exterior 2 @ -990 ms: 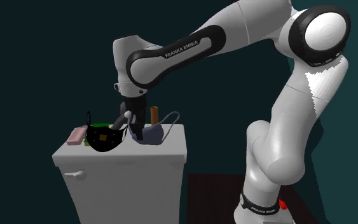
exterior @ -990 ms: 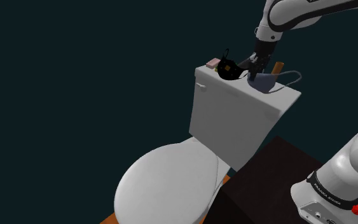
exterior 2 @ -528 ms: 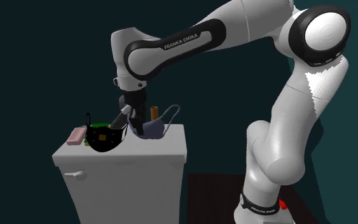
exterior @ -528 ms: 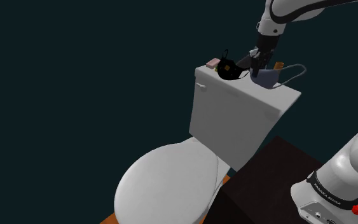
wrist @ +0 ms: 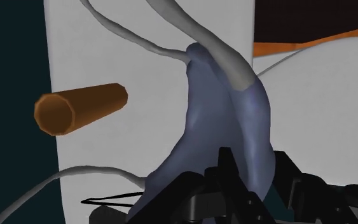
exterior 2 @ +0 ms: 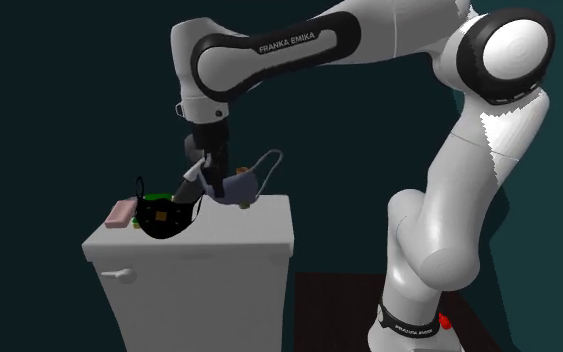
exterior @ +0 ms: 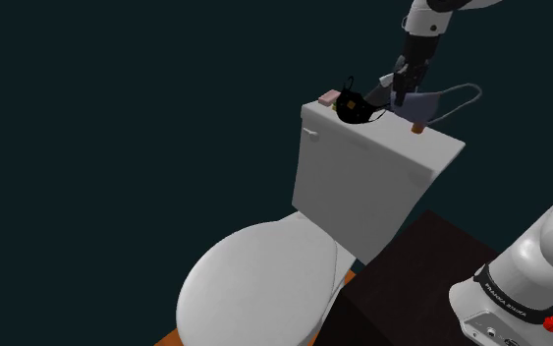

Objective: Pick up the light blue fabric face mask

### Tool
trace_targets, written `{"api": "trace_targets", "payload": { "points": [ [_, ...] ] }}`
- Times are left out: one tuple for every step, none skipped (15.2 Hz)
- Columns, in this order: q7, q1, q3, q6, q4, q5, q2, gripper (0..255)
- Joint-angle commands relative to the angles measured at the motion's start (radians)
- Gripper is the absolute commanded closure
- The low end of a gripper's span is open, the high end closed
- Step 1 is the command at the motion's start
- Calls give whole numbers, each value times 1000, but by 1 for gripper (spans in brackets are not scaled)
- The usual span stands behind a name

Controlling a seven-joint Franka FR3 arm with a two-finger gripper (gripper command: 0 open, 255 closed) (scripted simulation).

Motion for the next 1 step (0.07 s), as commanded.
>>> {"api": "trace_targets", "payload": {
  "points": [
    [-1, 0, 0, -8, 8, 0, 0, 255]
  ]
}}
